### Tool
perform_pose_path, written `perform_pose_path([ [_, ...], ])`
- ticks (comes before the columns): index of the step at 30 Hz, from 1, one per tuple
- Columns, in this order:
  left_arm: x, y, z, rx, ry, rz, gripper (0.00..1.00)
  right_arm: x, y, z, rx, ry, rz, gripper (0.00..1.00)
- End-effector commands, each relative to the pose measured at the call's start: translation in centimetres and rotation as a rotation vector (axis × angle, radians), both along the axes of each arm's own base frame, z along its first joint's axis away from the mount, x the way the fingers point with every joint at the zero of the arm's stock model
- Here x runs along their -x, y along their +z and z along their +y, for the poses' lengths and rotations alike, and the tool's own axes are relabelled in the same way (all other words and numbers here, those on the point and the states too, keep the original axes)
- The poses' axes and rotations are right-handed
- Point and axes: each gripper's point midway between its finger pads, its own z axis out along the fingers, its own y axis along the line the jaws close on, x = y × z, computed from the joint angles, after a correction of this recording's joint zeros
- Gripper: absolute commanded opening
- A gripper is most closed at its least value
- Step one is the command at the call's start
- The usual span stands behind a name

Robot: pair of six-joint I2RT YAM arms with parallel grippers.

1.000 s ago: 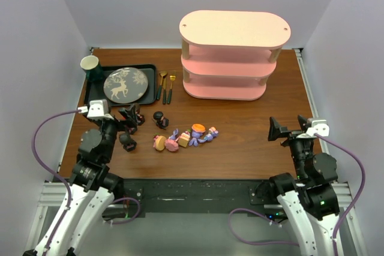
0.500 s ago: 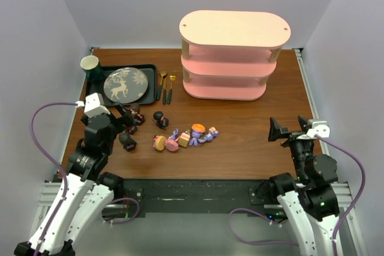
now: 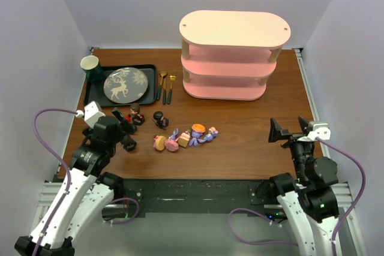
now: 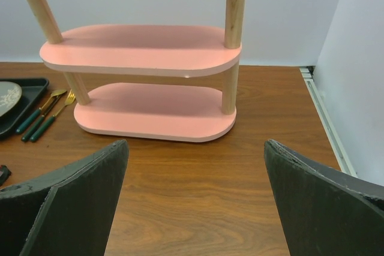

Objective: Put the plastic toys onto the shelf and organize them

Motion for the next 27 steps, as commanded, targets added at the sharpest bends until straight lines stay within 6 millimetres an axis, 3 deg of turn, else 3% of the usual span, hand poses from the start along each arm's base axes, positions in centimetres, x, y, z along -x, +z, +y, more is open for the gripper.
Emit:
perform_pose_path([
  [1,0.1,-2.0,0.3,0.014,0.06,0.063,1.0,0.2,0.9,-0.1,-0.003,0.0,-0.04,0.99],
  [13,-0.4,-4.6,0.0,-0.018,0.041,0.134,0.99,0.3,0.9,-0.1,-0.01,-0.001,-0.043,0.99],
  [16,-0.5,-4.7,-0.2,-0.017,0.029,0.133,0.99,0.1,1.1,1.5,0.001,0.084,-0.043,0.99],
  [18,-0.6,-4.7,-0.4,-0.018,0.014,0.13,0.99,0.0,1.2,4.1,0.034,0.225,-0.028,0.99],
  [21,-0.7,-4.9,-0.6,-0.016,0.001,0.132,0.99,-0.2,1.1,6.0,0.061,0.327,-0.002,0.99],
  [27,-0.9,-5.7,-0.7,-0.03,-0.005,0.159,0.97,-0.1,0.7,4.8,0.053,0.265,-0.009,0.99],
])
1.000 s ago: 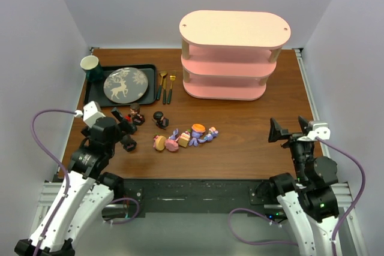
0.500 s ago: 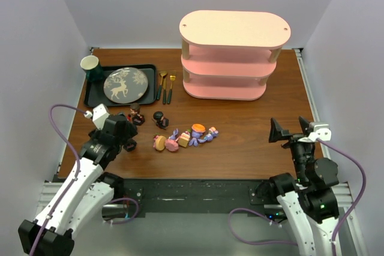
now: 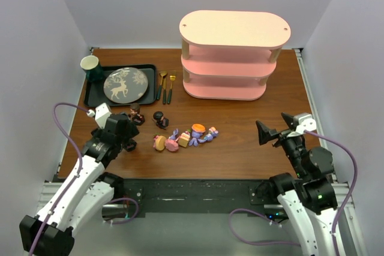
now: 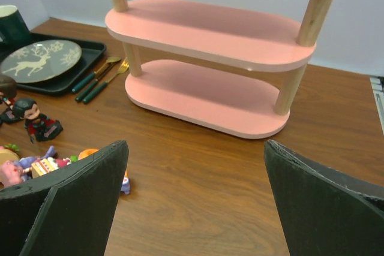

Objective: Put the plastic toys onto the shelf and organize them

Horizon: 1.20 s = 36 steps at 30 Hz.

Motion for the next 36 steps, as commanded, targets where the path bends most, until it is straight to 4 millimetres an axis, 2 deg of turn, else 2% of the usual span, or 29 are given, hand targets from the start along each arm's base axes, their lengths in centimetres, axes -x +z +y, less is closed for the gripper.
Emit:
perform_pose_path([
  [1,-0.7,-0.5,-0.1,-0.008,-0.001,-0.007,0.96,0.8,1.7,0.0,-0.003,0.015,-0.072,0.99],
  [7,-0.8,-1.6,0.0,-0.021,-0.003,0.02,0.88,0.6,1.5,-0.1,-0.003,0.006,-0.069,0.99],
  [14,-0.9,-1.7,-0.2,-0.018,-0.008,0.016,0.77,0.7,1.5,-0.3,-0.006,-0.008,-0.073,0.99],
  [23,-0.8,-1.7,-0.7,-0.007,-0.029,0.021,0.58,0.8,1.5,-0.8,-0.01,-0.029,-0.083,0.99],
  [36,-1.0,-0.6,-1.6,0.005,-0.092,0.01,0.15,0.8,1.6,-1.2,-0.016,-0.052,-0.092,0.99],
])
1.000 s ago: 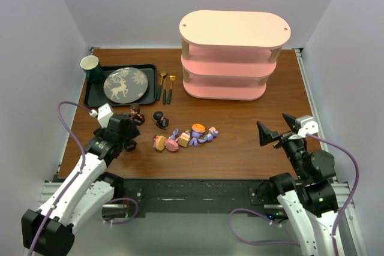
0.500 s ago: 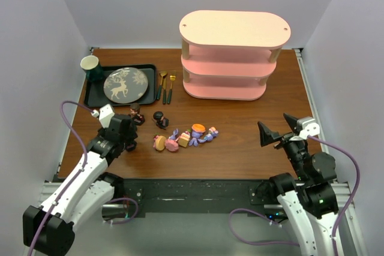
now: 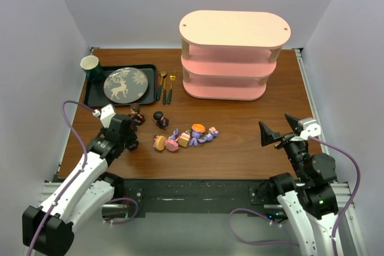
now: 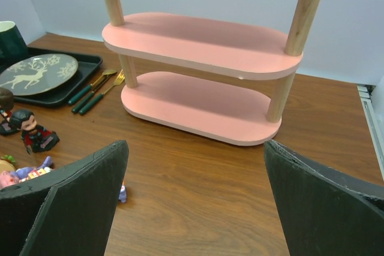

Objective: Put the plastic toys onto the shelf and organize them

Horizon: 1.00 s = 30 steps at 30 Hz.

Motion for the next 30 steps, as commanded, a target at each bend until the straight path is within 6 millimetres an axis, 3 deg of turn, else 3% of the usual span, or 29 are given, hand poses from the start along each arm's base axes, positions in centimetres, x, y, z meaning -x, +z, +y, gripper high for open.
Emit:
perform_pose_path([
  [1,-0.9,1.9,-1.1,0.018,-0.069,-0.048,0.15,0.0,0.7,-0.5,-0.001,-0.026,-0.035,0.99],
  [8,-1.2,4.4,-2.0,0.013,-0.157,-0.061,0.11,0.0,0.8,-0.6,-0.003,-0.031,-0.041,0.99],
  [12,-1.6,7.0,-3.0,0.045,-0.213,-0.092,0.06,0.1,0.9,-0.6,-0.004,-0.029,-0.045,0.99],
  [23,-3.0,12.5,-7.9,0.161,-0.44,-0.138,0.0,0.0,0.8,-0.5,-0.003,-0.026,-0.041,0.99],
  [27,-4.6,16.1,-9.7,0.187,-0.494,-0.226,0.0,0.0,0.9,-0.5,-0.004,-0.025,-0.045,0.99],
  [30,-5.8,17.5,-11.5,0.203,-0.537,-0.267,0.0,0.0,0.8,-0.4,-0.003,-0.023,-0.042,0.99],
])
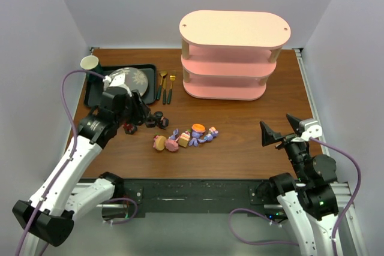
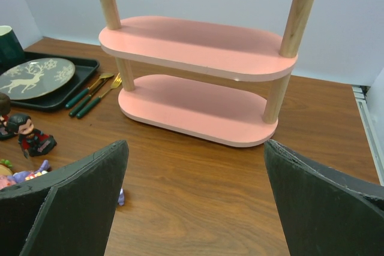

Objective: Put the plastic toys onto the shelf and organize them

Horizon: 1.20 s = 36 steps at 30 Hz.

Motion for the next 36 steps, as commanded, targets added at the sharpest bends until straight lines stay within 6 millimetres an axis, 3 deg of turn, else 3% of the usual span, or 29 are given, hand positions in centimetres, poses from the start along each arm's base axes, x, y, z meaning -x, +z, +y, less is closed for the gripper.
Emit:
perform_pose_path([
  [1,-2.4,4.3,-3.8,0.05,-0.113,-0.126,0.0,-0.1,0.6,-0.1,0.003,-0.005,-0.032,0.99],
  [8,-5.0,6.4,-9.7,0.037,-0.177,-0.198,0.0,-0.1,0.6,0.1,0.006,0.005,-0.028,0.99],
  [9,-5.5,5.9,-10.4,0.029,-0.181,-0.183,0.0,-0.1,0.6,0.1,0.004,0.006,-0.029,0.99],
  [13,-5.5,6.4,-13.3,0.032,-0.224,-0.185,0.0,0.0,1.0,0.8,0.002,0.043,-0.022,0.99],
  [19,-4.6,6.2,-15.8,0.033,-0.283,-0.153,0.0,-0.1,3.1,3.7,-0.081,0.186,0.059,0.99],
  [22,-3.9,5.8,-16.5,0.038,-0.308,-0.136,0.0,-0.8,2.7,6.9,-0.132,0.346,0.135,0.99],
  [26,-3.1,5.9,-17.3,0.044,-0.338,-0.132,0.0,-2.9,-0.5,10.1,-0.29,0.45,0.377,0.99],
  [28,-2.6,5.7,-17.9,0.035,-0.353,-0.125,0.0,-3.0,-1.5,11.9,-0.377,0.537,0.452,0.99],
  [32,-2.2,5.3,-18.8,0.019,-0.354,-0.122,0.0,-4.5,-4.9,12.9,-0.525,0.521,0.597,0.99],
  [36,-1.8,4.6,-19.9,0.015,-0.355,-0.11,0.0,-5.4,-6.6,13.4,-0.676,0.516,0.637,0.96],
])
